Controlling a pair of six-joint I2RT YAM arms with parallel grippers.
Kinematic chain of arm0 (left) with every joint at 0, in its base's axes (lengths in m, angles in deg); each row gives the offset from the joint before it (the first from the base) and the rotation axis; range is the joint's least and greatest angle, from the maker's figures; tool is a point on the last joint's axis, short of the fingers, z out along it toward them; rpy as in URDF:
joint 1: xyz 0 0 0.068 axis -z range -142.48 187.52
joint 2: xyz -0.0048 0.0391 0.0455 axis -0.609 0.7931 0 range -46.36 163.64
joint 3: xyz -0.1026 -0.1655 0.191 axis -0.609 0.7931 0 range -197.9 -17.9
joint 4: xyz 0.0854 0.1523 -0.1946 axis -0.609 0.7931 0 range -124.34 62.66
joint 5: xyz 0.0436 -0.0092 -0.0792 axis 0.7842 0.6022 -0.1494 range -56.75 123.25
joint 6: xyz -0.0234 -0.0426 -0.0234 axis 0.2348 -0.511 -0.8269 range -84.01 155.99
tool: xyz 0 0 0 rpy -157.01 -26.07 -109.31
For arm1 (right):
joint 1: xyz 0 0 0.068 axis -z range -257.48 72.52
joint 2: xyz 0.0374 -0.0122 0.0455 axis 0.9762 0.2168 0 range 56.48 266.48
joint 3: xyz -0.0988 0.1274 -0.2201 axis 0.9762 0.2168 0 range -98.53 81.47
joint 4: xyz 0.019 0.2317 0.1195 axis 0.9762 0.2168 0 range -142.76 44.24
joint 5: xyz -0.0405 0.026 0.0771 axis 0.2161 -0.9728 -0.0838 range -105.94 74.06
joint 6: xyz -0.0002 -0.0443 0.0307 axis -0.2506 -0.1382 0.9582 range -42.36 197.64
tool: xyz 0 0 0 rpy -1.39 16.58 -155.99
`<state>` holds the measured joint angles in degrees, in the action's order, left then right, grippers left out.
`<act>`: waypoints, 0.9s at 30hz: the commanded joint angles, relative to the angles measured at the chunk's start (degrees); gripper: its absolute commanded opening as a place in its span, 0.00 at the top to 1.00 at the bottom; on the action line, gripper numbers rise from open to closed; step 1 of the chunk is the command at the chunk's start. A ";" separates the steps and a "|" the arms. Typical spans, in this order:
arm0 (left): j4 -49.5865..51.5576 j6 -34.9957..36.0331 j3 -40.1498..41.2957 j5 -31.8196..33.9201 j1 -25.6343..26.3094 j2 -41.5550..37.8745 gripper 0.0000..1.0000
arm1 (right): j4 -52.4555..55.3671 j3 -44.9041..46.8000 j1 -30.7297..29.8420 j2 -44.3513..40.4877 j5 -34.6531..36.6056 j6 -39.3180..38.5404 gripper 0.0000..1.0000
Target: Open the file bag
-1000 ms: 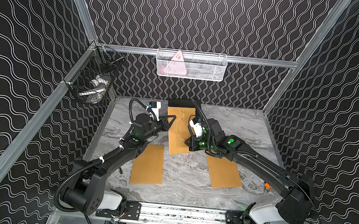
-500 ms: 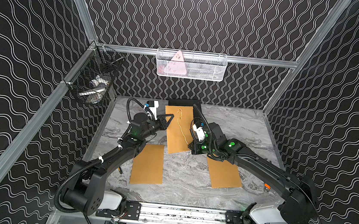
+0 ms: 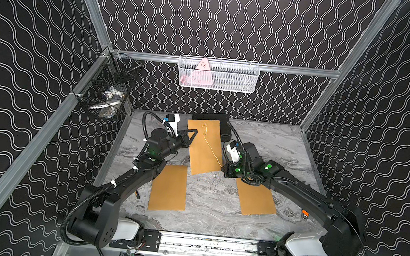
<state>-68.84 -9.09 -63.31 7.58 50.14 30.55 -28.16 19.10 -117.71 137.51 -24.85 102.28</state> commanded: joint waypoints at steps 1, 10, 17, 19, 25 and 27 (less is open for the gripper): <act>-2.15 -0.01 -0.21 -0.43 -0.30 -0.79 1.00 | 0.14 0.39 1.19 -0.77 0.22 0.15 1.00; -2.11 -0.18 0.74 -0.87 -0.31 -1.31 1.00 | 1.63 -0.22 7.09 -2.41 -0.41 -1.59 1.00; -3.25 -1.11 2.23 -1.88 -0.38 -1.97 1.00 | 2.51 -2.98 11.16 -1.80 -0.76 -3.00 1.00; -3.11 -1.05 2.80 -2.23 -0.32 -2.43 1.00 | 2.51 -4.95 11.98 -1.34 -0.81 -3.37 1.00; -2.68 -0.71 4.90 -2.96 -0.26 -3.87 1.00 | 3.12 -10.87 12.79 1.82 -2.00 -4.83 1.00; -2.78 -0.87 5.69 -3.15 -0.31 -4.13 1.00 | 3.74 -13.26 12.81 3.24 -2.74 -5.34 1.00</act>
<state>-69.27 -9.49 -58.28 5.48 49.88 27.01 -25.25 8.02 -104.83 139.68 -26.27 98.59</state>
